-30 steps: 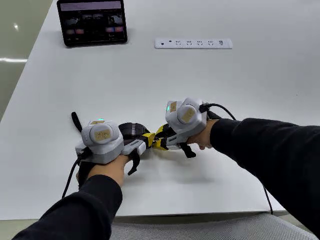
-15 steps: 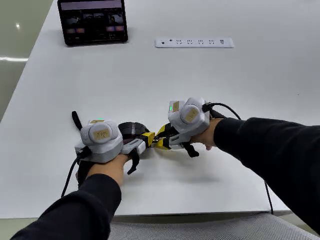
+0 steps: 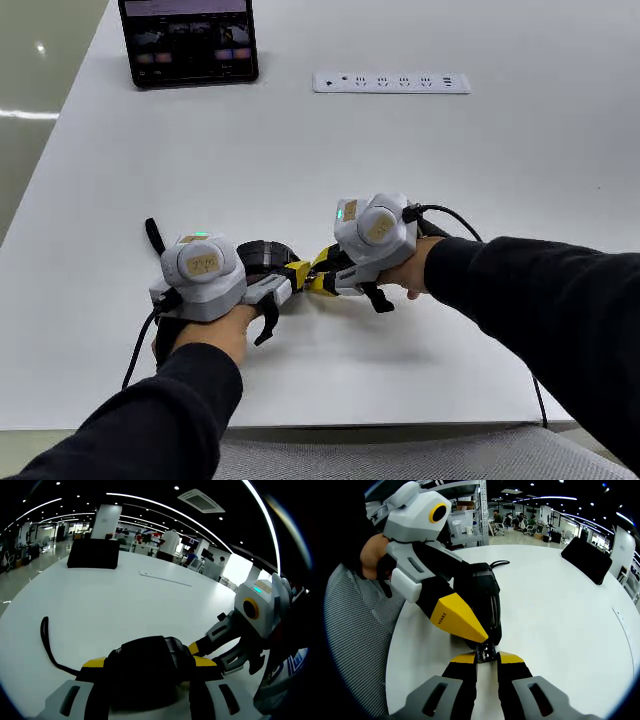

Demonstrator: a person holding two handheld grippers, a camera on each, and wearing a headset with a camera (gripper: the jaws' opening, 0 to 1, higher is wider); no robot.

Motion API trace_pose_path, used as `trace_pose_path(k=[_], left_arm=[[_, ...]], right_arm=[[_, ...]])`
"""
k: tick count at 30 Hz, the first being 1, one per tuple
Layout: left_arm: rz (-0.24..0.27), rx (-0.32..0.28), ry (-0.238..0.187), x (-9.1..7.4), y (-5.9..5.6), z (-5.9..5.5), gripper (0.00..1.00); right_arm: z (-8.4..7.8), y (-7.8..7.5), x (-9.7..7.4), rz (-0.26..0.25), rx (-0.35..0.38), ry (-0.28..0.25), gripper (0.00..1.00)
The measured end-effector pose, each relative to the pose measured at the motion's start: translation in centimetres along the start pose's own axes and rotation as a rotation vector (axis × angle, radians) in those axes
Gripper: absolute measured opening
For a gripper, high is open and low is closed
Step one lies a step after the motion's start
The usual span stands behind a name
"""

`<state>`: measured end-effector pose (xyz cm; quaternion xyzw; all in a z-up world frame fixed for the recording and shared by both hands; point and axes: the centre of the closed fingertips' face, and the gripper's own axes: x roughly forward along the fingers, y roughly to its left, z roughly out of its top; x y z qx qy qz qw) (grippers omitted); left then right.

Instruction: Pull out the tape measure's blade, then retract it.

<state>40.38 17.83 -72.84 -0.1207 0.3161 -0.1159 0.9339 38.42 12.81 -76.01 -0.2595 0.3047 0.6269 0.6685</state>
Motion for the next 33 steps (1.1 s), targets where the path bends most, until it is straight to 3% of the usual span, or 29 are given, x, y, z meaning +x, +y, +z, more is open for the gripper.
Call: trace_pose_path(k=[26,28,29,31,33], left_arm=[[-0.005,-0.001,0.004,-0.07,-0.18,0.07,0.62],[-0.015,-0.026,0.025,-0.14,-0.13,-0.07,0.61],[-0.009,-0.067,0.039,-0.38,-0.05,-0.17,0.61],[0.003,-0.009,0.003,-0.69,0.07,0.48,0.63],[-0.001,-0.04,0.01,-0.77,0.24,0.53,0.64]], right_arm=[[0.16,0.05,-0.04,-0.002,0.027,-0.002,0.12],[0.18,0.05,-0.03,-0.006,0.026,-0.003,0.12],[0.19,0.05,-0.02,-0.009,0.023,-0.002,0.12],[0.15,0.01,-0.06,-0.013,0.023,0.005,0.12],[0.0,-0.02,-0.2,-0.021,0.022,0.017,0.13]])
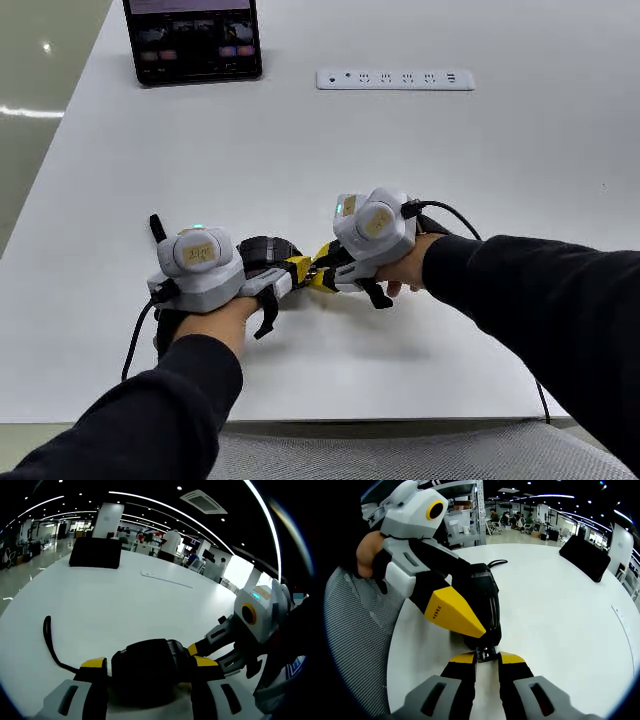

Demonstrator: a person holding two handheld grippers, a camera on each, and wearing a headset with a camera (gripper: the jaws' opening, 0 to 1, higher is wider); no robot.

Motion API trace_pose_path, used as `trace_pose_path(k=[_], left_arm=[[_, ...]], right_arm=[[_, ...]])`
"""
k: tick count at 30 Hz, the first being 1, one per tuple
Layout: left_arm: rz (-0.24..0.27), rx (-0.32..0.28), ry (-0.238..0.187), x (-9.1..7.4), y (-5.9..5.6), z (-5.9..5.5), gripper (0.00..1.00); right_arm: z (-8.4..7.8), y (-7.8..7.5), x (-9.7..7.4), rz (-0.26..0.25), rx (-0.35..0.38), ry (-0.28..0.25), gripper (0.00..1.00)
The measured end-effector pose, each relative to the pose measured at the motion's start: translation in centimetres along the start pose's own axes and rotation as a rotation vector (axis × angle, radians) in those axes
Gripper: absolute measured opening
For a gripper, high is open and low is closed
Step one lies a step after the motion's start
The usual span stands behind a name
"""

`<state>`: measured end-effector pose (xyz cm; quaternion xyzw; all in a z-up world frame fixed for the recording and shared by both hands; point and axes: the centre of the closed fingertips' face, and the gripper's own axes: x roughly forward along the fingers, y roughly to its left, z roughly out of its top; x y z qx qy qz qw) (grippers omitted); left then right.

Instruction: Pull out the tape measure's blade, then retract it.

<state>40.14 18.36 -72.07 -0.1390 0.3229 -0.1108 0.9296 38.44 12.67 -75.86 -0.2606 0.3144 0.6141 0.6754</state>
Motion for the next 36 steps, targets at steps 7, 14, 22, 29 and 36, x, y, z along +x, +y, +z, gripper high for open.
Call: trace_pose_path(k=[7,14,22,29,36], left_arm=[[-0.051,0.014,0.045,-1.0,1.0,0.2,0.75],[-0.162,0.122,0.049,-2.3,-0.3,1.0,1.0],[-0.275,0.16,-0.038,-3.5,-1.7,3.1,1.0],[-0.316,0.174,-0.029,-4.5,-1.6,3.6,1.0],[-0.339,0.329,0.024,-6.0,-1.0,2.9,1.0]], right_arm=[[-0.2,-0.8,-1.8,-0.036,0.041,-0.032,0.19],[-0.2,-1.5,-5.6,-0.083,0.074,-0.097,0.29],[-1.1,-1.7,-9.3,-0.146,0.09,-0.116,0.32],[-2.1,-1.0,-11.9,-0.178,0.151,-0.15,0.41],[-3.5,-0.3,-14.7,-0.215,0.198,-0.176,0.52]])
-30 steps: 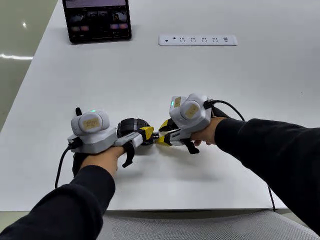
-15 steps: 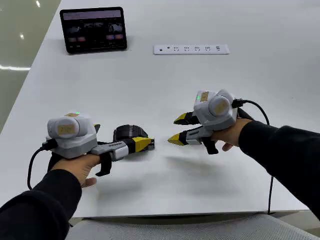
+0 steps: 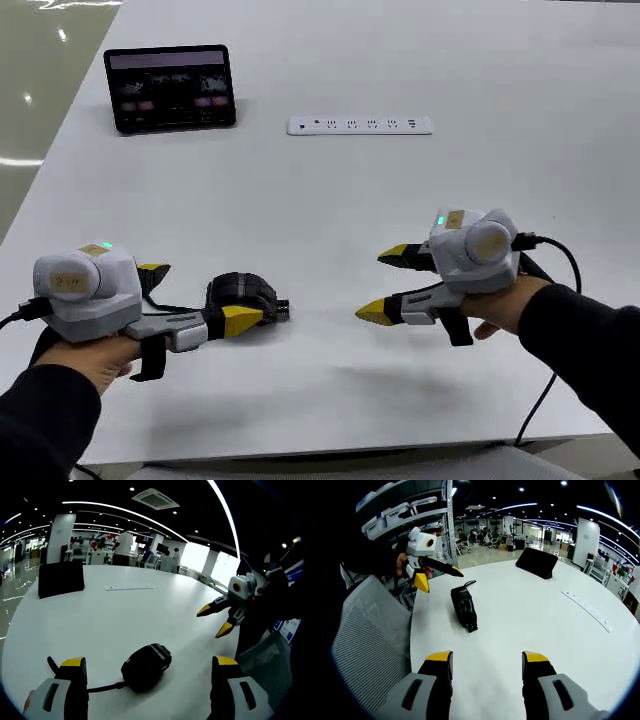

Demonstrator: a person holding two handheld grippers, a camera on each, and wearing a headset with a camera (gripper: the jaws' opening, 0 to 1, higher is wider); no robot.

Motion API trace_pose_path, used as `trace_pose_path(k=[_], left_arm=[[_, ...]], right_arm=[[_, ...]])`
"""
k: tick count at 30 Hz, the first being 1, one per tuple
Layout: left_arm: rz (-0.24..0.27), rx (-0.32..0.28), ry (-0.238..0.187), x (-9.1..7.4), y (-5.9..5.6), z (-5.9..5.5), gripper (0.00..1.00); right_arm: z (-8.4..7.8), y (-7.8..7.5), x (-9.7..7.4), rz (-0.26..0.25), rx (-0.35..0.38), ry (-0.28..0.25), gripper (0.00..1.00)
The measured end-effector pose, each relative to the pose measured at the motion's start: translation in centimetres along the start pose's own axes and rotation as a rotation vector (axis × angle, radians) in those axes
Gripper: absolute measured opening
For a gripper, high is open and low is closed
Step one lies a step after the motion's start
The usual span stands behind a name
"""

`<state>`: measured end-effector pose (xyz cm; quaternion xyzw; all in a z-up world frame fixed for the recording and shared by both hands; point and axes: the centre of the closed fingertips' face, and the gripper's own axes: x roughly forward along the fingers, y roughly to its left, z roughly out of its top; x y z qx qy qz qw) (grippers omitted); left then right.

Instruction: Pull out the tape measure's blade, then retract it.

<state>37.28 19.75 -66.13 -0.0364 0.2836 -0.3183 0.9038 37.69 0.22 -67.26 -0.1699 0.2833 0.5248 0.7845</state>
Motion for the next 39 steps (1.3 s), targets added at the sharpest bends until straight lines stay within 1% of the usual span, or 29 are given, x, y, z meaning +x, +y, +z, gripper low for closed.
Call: trace_pose_path(k=[1,2,3,4,5,7,9,11,12,13,14,15,16,17,19,21,24,28,30,31,32,34,36,39], left_arm=[[-0.019,0.021,0.013,-0.2,-0.4,-0.2,1.0],[-0.028,0.035,0.014,-0.5,-0.6,-0.3,1.0],[-0.026,0.026,0.012,-0.6,-0.5,-0.3,1.0],[-0.038,0.018,0.012,-0.9,-0.6,-0.4,1.0],[-0.038,0.012,0.011,-1.2,-0.4,-0.5,1.0],[-0.017,0.016,0.011,-1.7,0.2,-0.7,1.0],[-0.015,0.0,0.006,-2.2,0.5,-0.7,1.0],[-0.006,0.005,0.009,-2.8,0.6,-0.8,1.0],[0.0,0.019,0.028,-3.1,0.7,-1.0,1.0],[-0.003,0.033,0.075,-3.4,0.8,-1.7,1.0],[-0.002,0.057,0.102,-3.6,0.8,-2.2,1.0],[0.002,0.086,0.11,-3.9,0.9,-2.3,1.0],[0.002,0.072,0.095,-4.0,0.8,-2.2,1.0],[0.008,0.065,0.089,-4.5,1.1,-2.1,1.0],[0.032,0.058,0.063,-5.1,1.5,-1.8,1.0],[0.039,0.031,0.037,-5.9,1.8,-1.7,1.0],[0.057,0.024,0.03,-7.0,2.5,-2.3,1.0],[0.08,0.023,0.016,-8.3,3.9,-2.9,1.0],[0.089,0.008,0.005,-8.9,4.5,-3.0,1.0],[0.095,0.01,0.003,-9.1,4.7,-3.1,1.0],[0.105,0.016,0.003,-9.3,4.9,-3.1,1.0],[0.109,0.017,0.014,-9.4,5.0,-3.2,1.0],[0.108,0.029,0.011,-9.5,4.8,-3.0,1.0],[0.098,0.038,0.025,-9.2,4.7,-3.0,1.0]], right_arm=[[-0.1,0.0,-0.4,-0.005,0.002,-0.003,0.52],[-0.5,0.1,-0.9,-0.009,0.002,0.0,0.53],[-0.7,0.1,-1.2,-0.012,0.0,0.005,0.55],[-1.0,0.2,-1.5,-0.017,-0.007,0.012,0.56],[-1.5,0.2,-2.0,-0.02,-0.014,0.021,0.57],[-2.0,0.3,-2.9,-0.025,-0.019,0.032,0.58],[-2.3,0.3,-3.6,-0.029,-0.018,0.034,0.59],[-2.7,0.3,-4.4,-0.036,-0.021,0.035,0.6],[-2.8,0.2,-4.9,-0.041,-0.017,0.033,0.6],[-2.9,0.1,-5.2,-0.045,-0.008,0.027,0.61],[-3.0,0.1,-5.5,-0.048,0.006,0.02,0.62],[-3.0,0.1,-6.1,-0.051,0.02,0.006,0.63],[-3.1,0.0,-6.5,-0.056,0.026,-0.004,0.64],[-3.3,-0.1,-7.1,-0.069,0.037,-0.009,0.65],[-4.0,-0.3,-7.7,-0.075,0.045,-0.005,0.66],[-4.8,-0.6,-8.5,-0.095,0.059,0.003,0.67],[-6.1,-1.0,-9.6,-0.128,0.059,0.013,0.69],[-8.1,-1.4,-11.1,-0.157,0.081,0.021,0.73],[-9.1,-1.5,-11.6,-0.166,0.087,0.033,0.75],[-9.4,-1.3,-11.8,-0.169,0.087,0.046,0.76],[-9.7,-1.1,-12.1,-0.175,0.083,0.047,0.78],[-10.0,-1.2,-12.5,-0.187,0.08,0.039,0.84],[-10.1,-1.2,-12.9,-0.198,0.092,0.029,0.92],[-10.5,-1.0,-13.2,-0.21,0.085,0.032,0.96]])
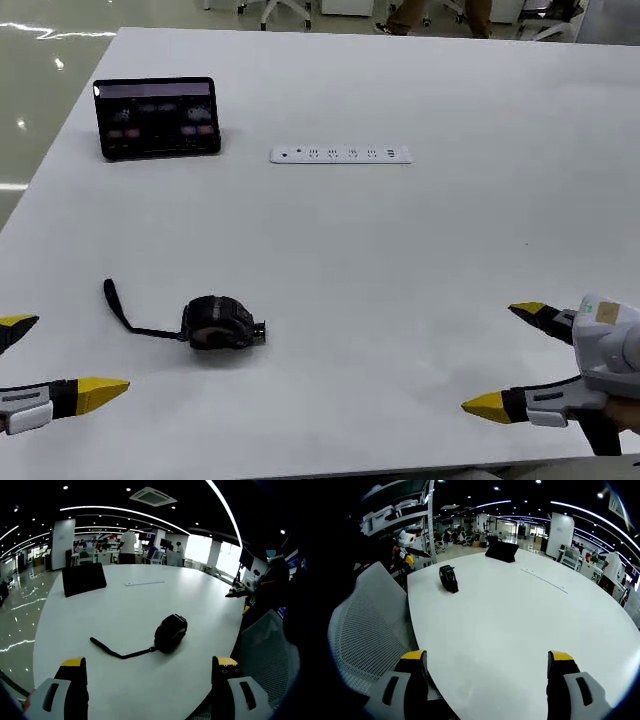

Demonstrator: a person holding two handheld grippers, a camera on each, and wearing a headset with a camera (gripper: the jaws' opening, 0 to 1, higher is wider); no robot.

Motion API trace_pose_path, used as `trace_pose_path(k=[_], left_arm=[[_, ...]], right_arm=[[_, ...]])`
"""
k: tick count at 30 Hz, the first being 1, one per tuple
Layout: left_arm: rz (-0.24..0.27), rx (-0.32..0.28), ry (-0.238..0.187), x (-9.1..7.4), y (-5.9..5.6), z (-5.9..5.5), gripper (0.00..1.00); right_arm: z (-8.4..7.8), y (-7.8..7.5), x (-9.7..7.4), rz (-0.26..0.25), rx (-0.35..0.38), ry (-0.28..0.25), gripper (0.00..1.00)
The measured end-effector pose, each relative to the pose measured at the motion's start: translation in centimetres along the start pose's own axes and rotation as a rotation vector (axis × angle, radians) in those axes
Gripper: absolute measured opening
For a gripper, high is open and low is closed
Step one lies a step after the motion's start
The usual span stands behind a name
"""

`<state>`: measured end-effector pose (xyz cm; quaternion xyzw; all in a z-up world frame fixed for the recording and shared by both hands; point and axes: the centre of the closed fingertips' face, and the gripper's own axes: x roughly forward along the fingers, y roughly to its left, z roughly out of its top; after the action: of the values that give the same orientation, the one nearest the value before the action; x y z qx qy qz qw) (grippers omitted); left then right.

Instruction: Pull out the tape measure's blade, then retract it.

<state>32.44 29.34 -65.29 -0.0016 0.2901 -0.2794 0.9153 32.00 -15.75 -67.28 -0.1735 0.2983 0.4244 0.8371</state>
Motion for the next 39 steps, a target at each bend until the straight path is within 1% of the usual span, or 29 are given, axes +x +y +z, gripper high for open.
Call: trace_pose_path(k=[1,2,5,7,10,12,15,17,19,25,26,28,30,31,33,34,36,39], left_arm=[[0.0,0.004,0.006,0.1,-0.1,-0.1,1.0],[-0.002,0.005,0.007,0.1,-0.2,-0.1,1.0],[-0.006,0.007,0.004,0.2,-0.5,-0.2,1.0],[-0.003,0.015,0.01,0.2,-0.5,-0.6,1.0],[-0.003,0.01,0.017,0.2,-0.5,-0.8,1.0],[-0.007,0.01,0.028,0.2,-0.6,-1.0,1.0],[-0.001,0.007,0.032,0.1,-0.5,-0.9,1.0],[0.006,0.005,0.025,0.0,-0.3,-0.6,1.0],[0.004,0.006,0.022,0.0,-0.3,-0.5,1.0],[0.004,0.01,0.019,0.0,-0.1,0.1,1.0],[0.01,0.008,0.023,0.0,0.0,0.1,1.0],[0.002,-0.004,0.03,0.0,-0.1,0.1,1.0],[0.013,0.012,0.03,0.0,0.1,0.1,1.0],[0.017,0.01,0.029,-0.1,0.2,0.1,1.0],[0.021,0.007,0.022,-0.2,0.4,0.3,1.0],[0.022,0.008,0.022,-0.2,0.4,0.3,1.0],[0.022,0.004,0.023,-0.3,0.4,0.3,1.0],[0.022,0.0,0.03,-0.3,0.3,0.1,1.0]], right_arm=[[-0.2,-0.3,-0.1,-0.015,0.006,-0.001,0.99],[-0.2,-0.3,-0.2,-0.019,0.008,-0.002,1.0],[-0.3,-0.6,-0.9,-0.031,0.023,-0.007,1.0],[-0.4,-0.9,-1.3,-0.04,0.022,-0.003,1.0],[-0.7,-1.3,-1.9,-0.056,0.033,0.001,1.0],[-1.1,-1.3,-2.1,-0.065,0.039,0.017,1.0],[-1.3,-1.5,-2.3,-0.076,0.042,0.028,1.0],[-1.2,-1.6,-2.3,-0.078,0.041,0.02,1.0],[-1.3,-2.0,-2.4,-0.09,0.043,0.027,1.0],[-1.0,-2.1,-2.4,-0.089,0.043,0.022,1.0],[-1.0,-2.1,-2.4,-0.087,0.053,0.024,1.0],[-1.0,-2.2,-2.4,-0.084,0.073,0.027,1.0],[-1.2,-2.4,-2.5,-0.093,0.069,0.036,1.0],[-1.2,-2.4,-2.4,-0.088,0.069,0.041,1.0],[-1.4,-2.7,-2.4,-0.096,0.046,0.054,1.0],[-1.4,-2.7,-2.4,-0.096,0.048,0.054,1.0],[-1.3,-2.8,-2.5,-0.096,0.051,0.049,1.0],[-1.5,-3.0,-2.5,-0.096,0.056,0.056,1.0]])
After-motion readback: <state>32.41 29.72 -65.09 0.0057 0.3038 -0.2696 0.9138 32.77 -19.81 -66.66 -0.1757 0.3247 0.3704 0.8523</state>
